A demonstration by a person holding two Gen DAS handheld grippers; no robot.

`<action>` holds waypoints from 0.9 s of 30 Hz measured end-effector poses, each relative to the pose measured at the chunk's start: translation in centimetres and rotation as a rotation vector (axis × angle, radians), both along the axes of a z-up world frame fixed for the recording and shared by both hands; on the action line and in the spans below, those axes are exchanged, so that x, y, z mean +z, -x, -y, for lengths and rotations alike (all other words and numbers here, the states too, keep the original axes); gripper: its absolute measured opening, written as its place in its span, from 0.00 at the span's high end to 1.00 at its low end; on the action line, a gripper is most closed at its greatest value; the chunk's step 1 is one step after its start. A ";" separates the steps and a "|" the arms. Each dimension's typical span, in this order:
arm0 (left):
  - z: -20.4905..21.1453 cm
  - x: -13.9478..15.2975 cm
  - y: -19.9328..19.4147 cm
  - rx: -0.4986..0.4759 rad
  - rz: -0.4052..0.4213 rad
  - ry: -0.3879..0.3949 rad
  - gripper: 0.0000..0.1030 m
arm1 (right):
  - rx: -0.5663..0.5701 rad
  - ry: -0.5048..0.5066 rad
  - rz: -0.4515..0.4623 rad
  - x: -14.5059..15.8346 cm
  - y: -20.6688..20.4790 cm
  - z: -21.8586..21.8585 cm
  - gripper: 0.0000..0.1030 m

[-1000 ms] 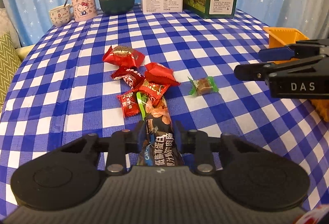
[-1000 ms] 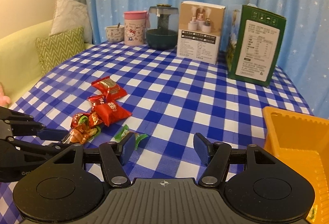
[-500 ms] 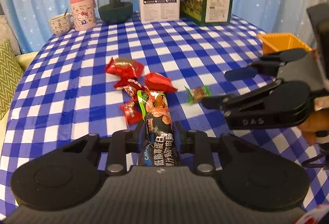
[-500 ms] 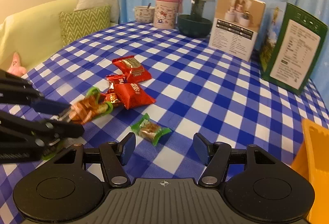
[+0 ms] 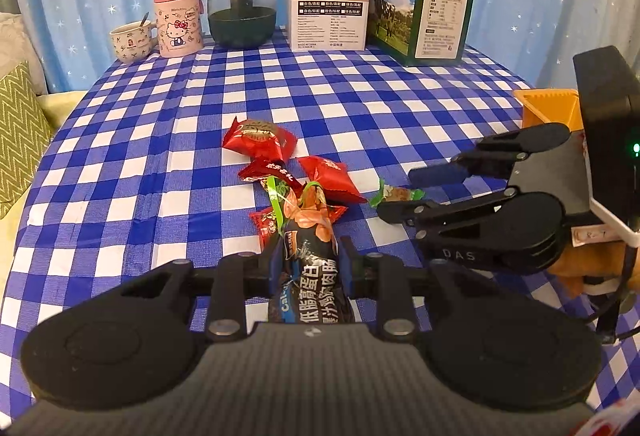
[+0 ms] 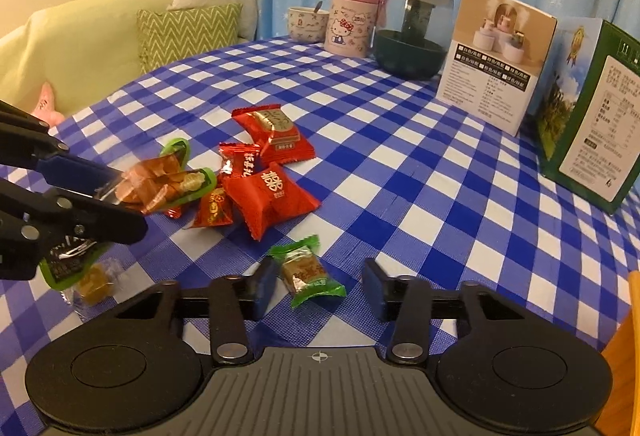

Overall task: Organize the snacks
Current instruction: 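Grasp the long dark snack bar with left tool while right tool grasps green candy, then carry both snacks over the orange tray and release them inside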

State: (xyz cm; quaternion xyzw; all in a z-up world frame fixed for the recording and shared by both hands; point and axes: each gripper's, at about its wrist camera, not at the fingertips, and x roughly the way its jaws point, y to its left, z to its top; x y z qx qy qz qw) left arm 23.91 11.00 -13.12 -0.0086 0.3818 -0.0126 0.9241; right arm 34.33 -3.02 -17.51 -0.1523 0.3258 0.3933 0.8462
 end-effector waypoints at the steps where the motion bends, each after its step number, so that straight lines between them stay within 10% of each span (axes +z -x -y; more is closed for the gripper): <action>1: 0.0 0.0 0.0 -0.001 -0.002 0.002 0.75 | 0.002 -0.006 -0.012 0.1 0.0 0.0 0.70; 27: 7.1 4.9 -1.7 -0.136 0.105 0.081 0.75 | -0.438 -0.110 0.032 7.0 3.6 9.9 0.75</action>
